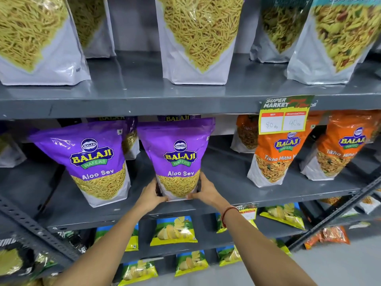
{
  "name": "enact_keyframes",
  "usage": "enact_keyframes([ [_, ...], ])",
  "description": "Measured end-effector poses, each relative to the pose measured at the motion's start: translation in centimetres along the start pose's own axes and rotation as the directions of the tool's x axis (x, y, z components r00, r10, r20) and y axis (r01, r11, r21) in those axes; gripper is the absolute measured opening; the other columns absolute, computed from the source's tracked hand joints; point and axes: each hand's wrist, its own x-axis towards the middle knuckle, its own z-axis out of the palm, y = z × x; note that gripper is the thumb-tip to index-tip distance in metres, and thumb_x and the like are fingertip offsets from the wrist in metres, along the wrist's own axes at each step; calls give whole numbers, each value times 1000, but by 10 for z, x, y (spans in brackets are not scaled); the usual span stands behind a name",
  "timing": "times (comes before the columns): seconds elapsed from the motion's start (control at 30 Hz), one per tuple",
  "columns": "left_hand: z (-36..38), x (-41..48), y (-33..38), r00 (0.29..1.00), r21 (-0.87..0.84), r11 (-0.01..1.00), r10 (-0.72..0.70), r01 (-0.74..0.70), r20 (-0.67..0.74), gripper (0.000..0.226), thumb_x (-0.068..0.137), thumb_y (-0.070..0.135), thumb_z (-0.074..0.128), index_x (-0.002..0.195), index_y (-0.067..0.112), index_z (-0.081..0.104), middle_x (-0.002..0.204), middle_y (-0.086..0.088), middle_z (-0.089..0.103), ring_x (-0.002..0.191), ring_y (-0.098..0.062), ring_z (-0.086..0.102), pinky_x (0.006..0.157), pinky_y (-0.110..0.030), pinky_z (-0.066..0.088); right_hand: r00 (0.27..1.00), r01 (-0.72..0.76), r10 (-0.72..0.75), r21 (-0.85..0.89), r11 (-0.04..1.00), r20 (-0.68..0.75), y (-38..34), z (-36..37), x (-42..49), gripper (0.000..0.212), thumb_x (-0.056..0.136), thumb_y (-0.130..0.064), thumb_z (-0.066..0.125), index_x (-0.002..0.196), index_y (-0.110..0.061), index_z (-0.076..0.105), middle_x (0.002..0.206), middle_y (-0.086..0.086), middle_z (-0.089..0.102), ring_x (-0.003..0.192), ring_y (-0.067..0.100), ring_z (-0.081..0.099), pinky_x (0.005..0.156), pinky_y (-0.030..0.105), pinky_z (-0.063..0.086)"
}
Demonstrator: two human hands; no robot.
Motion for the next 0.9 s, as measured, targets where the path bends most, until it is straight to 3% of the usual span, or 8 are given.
enact_keyframes([
  [0.07,1,2,5,1000,10,1000,15,-15,-16,74,59,7,82,123,14,47,112,-5,66,107,-24,64,94,-44,51,1000,5,-5,-22,1000,-1,-3,-2,1,89,63,-14,84,135,-17,32,130,8,56,119,23,52,97,35,45],
  [0.3,8,11,15,999,-7,999,35,-35,-21,71,61,5,81,123,14,48,119,-10,65,109,-25,62,95,-43,50,1000,4,-3,-58,998,7,-3,-14,10,85,64,-13,83,132,-17,33,129,11,56,119,27,52,100,43,47],
  [0.57,9,8,14,999,31,999,30,-29,-20,75,64,10,81,128,12,43,123,-11,64,113,-26,60,97,-39,49,999,-2,0,-42,999,-49,3,-8,4,91,64,-14,84,137,-18,29,133,8,54,123,27,51,96,34,45],
  [0.67,6,0,17,998,-53,998,30,-33,-51,77,65,7,80,131,9,41,125,-12,61,113,-26,59,97,-38,48,983,5,-3,11,1000,-182,2,-4,-7,96,62,-14,86,140,-9,30,139,10,49,128,27,46,96,31,40],
  [0.73,-2,-9,13,997,-132,991,29,-39,-78,74,69,5,77,133,7,40,124,-16,60,107,-25,61,95,-39,49,929,-17,36,54,998,-368,5,10,-20,80,64,-14,84,131,-3,43,132,17,54,122,32,51,94,34,42],
  [0.8,-16,-24,8,984,-169,984,31,-61,-175,61,73,4,74,128,4,48,115,-17,63,91,-13,64,88,-28,50,829,48,10,89,995,-559,4,34,-37,41,71,-12,79,105,-8,57,104,16,63,101,35,61,78,29,43],
  [0.87,-35,-42,2,944,-203,972,46,-118,-327,42,75,0,71,115,3,58,100,-14,66,72,4,64,74,-10,48,800,127,-44,97,987,-598,-4,65,-51,20,76,-9,73,88,-14,57,86,7,61,84,33,62,68,21,39],
  [0.9,-45,-53,-2,914,-219,965,46,-145,-403,35,75,-1,70,108,6,61,93,-9,67,68,8,63,68,-6,46,827,148,-68,98,984,-558,-10,80,-54,17,77,-9,71,87,-14,58,83,6,60,79,30,61,64,15,37],
])
